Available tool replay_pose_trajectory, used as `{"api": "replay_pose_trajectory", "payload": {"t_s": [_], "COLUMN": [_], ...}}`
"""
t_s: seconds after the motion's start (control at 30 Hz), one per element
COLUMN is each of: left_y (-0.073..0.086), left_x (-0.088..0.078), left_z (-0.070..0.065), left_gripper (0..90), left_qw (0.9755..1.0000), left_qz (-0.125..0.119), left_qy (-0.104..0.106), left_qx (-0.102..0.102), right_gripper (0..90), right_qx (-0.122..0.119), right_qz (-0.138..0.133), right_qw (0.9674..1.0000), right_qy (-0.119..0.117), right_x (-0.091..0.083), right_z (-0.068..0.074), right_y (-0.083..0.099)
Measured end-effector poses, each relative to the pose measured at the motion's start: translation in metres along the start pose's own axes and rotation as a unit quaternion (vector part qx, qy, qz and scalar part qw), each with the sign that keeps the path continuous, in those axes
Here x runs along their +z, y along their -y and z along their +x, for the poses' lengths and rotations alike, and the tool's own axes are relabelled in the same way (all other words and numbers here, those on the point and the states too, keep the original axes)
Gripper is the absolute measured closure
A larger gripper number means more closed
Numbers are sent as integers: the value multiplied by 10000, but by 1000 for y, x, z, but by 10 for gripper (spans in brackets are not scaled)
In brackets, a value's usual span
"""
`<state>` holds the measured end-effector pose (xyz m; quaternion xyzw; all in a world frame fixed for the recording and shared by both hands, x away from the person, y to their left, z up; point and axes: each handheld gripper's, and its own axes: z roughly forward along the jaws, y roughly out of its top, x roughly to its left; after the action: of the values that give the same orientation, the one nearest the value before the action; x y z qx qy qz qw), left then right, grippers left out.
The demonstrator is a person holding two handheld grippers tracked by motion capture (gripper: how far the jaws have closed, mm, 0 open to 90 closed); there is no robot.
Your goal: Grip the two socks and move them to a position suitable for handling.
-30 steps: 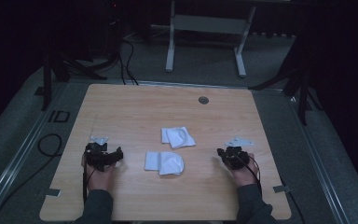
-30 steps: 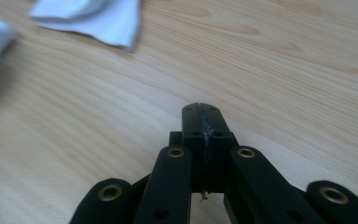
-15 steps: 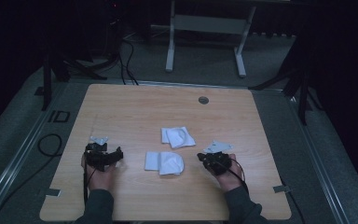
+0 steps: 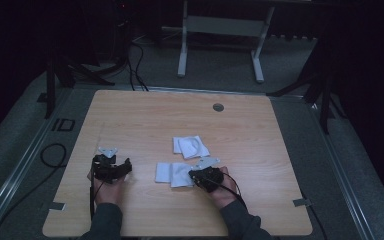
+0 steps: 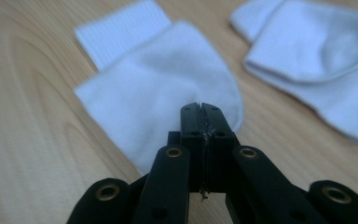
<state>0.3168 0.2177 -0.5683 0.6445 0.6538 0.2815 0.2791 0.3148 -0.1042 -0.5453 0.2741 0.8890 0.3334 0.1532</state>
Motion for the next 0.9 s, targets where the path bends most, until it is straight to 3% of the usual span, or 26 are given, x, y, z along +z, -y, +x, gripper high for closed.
{"api": "replay_pose_trajectory", "payload": {"t_s": [0.1,0.33,0.43,0.57,0.7,0.83,0.87,0.9], "left_y": [0,-1,-2,-4,-4,-3,-3,-1], "left_x": [-1,-7,-12,-21,-26,-27,-27,-25], "left_z": [-2,-5,-7,-15,-29,-45,-45,-54], "left_gripper": [336,527,615,718,834,890,891,891], "left_qw": [10000,9996,9976,9927,9864,9764,9764,9725], "left_qz": [-13,107,-15,-217,-301,-292,-292,-214], "left_qy": [53,195,656,1137,1470,1957,1957,2071], "left_qx": [49,169,201,340,675,871,871,1043], "right_gripper": [890,887,886,885,884,882,882,882], "right_qx": [-25,-85,-30,41,40,68,68,64], "right_qz": [159,60,63,59,42,40,40,42], "right_qw": [9999,9999,10000,10000,10000,10000,10000,10000], "right_qy": [28,-74,-37,48,74,53,53,54], "right_x": [9,16,20,24,27,30,30,30], "right_z": [4,15,20,23,26,25,25,25], "right_y": [2,-5,-9,-13,-16,-19,-19,-20]}}
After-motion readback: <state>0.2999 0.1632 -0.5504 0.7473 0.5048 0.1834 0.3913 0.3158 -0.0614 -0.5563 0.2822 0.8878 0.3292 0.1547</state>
